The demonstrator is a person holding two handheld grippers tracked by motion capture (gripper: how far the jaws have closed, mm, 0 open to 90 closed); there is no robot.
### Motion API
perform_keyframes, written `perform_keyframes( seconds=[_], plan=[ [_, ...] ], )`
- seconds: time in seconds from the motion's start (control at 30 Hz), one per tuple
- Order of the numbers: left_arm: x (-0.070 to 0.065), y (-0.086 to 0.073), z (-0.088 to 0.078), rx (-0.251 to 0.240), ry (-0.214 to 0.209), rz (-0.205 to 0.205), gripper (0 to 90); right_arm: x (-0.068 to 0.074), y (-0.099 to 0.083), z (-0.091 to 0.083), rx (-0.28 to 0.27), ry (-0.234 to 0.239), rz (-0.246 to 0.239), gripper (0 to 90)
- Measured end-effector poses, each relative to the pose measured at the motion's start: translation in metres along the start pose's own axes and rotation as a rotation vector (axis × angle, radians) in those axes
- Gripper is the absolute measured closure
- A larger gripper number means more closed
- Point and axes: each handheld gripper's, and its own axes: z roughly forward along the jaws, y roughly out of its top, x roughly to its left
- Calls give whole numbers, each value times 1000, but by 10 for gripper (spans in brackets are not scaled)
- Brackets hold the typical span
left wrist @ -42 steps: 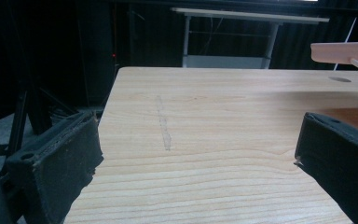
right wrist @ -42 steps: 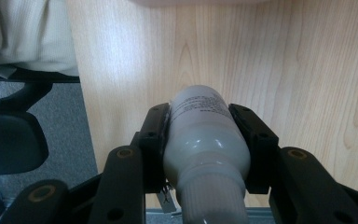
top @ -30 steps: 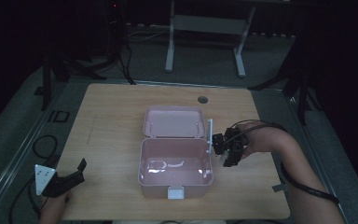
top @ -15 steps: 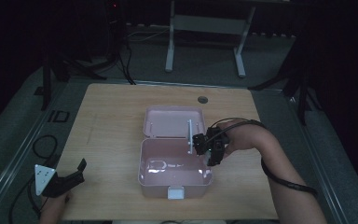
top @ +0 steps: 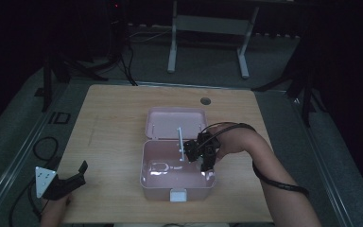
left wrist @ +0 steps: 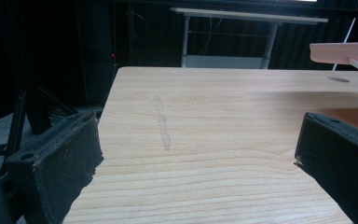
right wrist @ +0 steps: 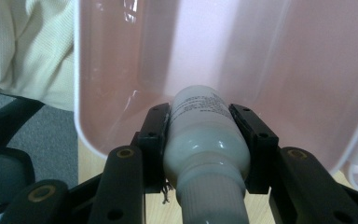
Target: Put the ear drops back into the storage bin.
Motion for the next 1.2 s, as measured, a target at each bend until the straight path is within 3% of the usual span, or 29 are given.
perform_keyframes(
  seconds=[0.17, 0.43, 0.57, 0.73, 1.2],
  plan=[
    [0, 0, 0, 2, 0, -1, 4, -1, 0, 8, -8, -5, -14, 596],
    [1, 0, 1, 8, -1, 0, 4, -3, 4, 36, -11, 0, -39, 596],
    [0, 0, 1, 10, -1, -1, 4, -4, 9, 49, -15, 28, -33, 596],
    [0, 0, 1, 8, 0, 1, 5, -3, 12, 65, 33, 50, -46, 596],
    [0, 0, 1, 9, -3, 0, 4, -5, 23, 94, 78, 57, -61, 595]
  ],
)
